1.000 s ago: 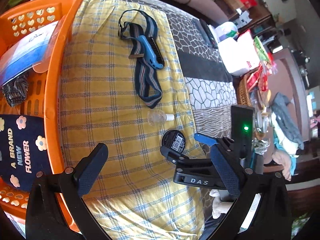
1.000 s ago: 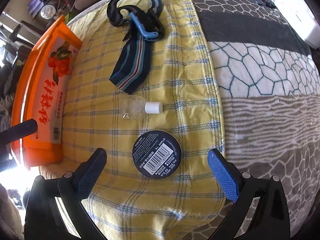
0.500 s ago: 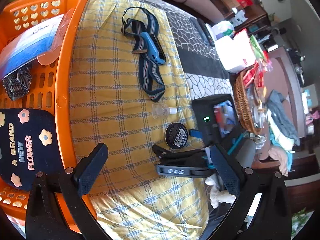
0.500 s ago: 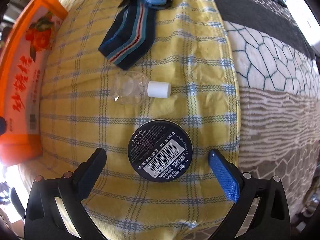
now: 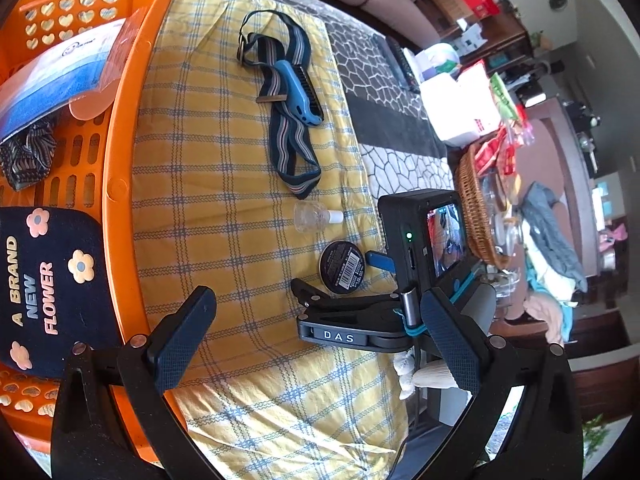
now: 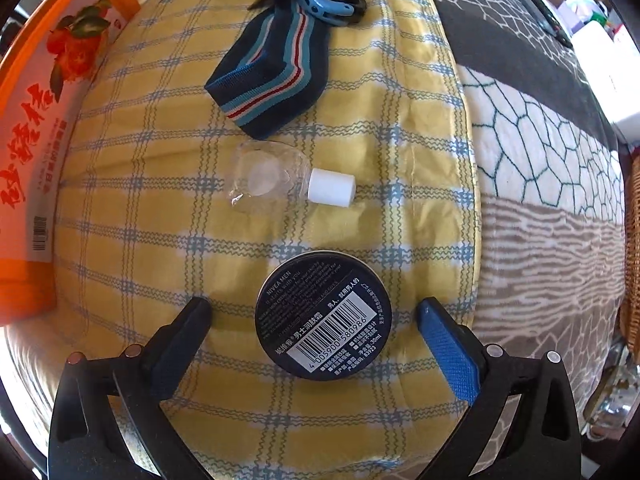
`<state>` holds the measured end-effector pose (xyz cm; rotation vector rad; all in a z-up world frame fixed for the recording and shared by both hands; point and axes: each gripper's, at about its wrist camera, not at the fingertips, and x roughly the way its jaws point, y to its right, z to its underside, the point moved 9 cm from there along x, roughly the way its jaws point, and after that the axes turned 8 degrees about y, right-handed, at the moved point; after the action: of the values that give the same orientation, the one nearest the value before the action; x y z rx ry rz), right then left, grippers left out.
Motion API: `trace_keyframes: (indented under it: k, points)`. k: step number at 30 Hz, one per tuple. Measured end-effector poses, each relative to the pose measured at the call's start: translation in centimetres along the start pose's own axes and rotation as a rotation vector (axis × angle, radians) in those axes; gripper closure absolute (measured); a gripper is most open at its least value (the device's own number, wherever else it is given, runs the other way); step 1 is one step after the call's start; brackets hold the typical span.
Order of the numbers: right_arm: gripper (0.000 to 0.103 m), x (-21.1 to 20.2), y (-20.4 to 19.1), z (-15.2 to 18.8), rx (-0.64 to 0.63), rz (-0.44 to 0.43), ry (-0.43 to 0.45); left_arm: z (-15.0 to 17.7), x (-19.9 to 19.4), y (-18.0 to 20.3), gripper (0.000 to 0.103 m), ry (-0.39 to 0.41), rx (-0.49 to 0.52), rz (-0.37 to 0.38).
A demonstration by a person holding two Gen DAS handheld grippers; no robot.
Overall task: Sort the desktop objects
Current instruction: 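Move the right tool over the black NIVEA tin and close on it, then close the left tool on the clear bottle while the right tool lifts the tin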
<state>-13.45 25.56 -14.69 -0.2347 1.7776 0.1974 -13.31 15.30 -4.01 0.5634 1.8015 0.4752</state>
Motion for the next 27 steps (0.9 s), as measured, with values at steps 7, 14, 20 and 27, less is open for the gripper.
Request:
trace_keyframes:
  k: [7, 14, 20, 27]
  points:
    - [0.031, -1.6, -0.9, -1.6, -0.009, 0.039, 0.05, -0.2, -0.6, 0.0, 0.0, 0.012, -0.004, 0.004]
    - [0.033, -1.3, -1.4, -1.5, 0.028, -0.012, 0.024, -0.2, -0.9, 0.0, 0.0, 0.017, -0.004, -0.003]
    - [0.042, -2.2, -1.6, -1.7, 0.041, -0.05, 0.053, -0.6, -0.8, 0.2, 0.0, 0.013, 0.021, -0.039]
    - [0.042, -5.4, 4.0, -2.1, 0.131, -0.113, 0.127, -1.2, 1.8, 1.3, 0.0, -0.017, 0.084, -0.102]
